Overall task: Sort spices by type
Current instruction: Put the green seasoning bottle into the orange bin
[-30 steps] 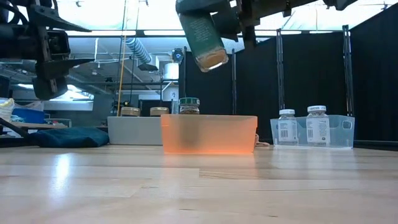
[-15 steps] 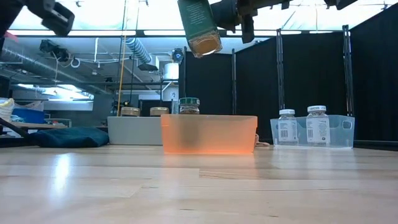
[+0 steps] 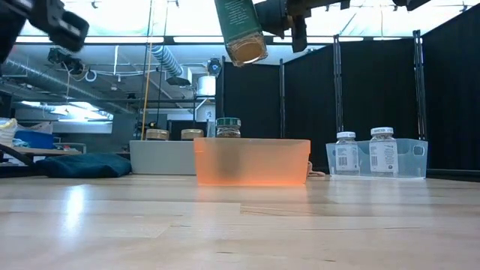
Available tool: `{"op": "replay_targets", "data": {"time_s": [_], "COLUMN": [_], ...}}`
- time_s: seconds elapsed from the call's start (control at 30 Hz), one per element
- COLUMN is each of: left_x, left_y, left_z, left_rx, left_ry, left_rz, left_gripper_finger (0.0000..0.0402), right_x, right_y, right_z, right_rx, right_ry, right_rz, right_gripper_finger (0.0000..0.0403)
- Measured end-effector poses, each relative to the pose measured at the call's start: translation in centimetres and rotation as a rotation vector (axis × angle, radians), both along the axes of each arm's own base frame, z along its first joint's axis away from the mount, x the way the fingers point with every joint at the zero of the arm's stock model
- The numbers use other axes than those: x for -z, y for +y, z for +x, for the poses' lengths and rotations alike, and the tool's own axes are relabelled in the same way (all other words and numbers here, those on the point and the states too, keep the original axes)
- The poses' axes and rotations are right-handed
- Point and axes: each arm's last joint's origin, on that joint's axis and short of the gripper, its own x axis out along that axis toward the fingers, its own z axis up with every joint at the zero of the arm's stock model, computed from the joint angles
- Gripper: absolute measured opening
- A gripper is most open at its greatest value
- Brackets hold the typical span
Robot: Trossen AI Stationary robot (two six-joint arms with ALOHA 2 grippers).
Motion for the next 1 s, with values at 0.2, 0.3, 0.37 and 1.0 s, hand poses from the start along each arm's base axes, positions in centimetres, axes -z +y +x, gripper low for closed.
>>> {"op": "replay_targets", "data": {"time_s": [0.2,0.3,0.37,1.0], "left_x": [0.9,0.7,0.8,1.0], "left_y": [0.9,1.1,1.1,1.6], "left_z": [0.7,0.7,0.7,1.0], "left_rx": [-0.222,-0.249,-0.234,-0.425], "left_ry": [0.096,0.073,0.071,0.102], "left_rz": [0.008,0.013,0.021,0.018], "left_gripper_finger": [0.0224,0.0224,0.0224,0.0224], "right_x": [0.5,1.3,2.1,7.1], "right_y": [-0.2,-0.8,-1.2,-1.8], "right_z": [-0.2,-0.6,-1.0,-4.2], "right_rx": [0.03,0.048,0.063,0.182], "right_ry": [0.007,-0.023,-0.047,-0.046], "right_rz": [0.03,0.117,0.202,0.075], "right_gripper_finger": [0.0204,0.0205,0.0205,0.0205]}}
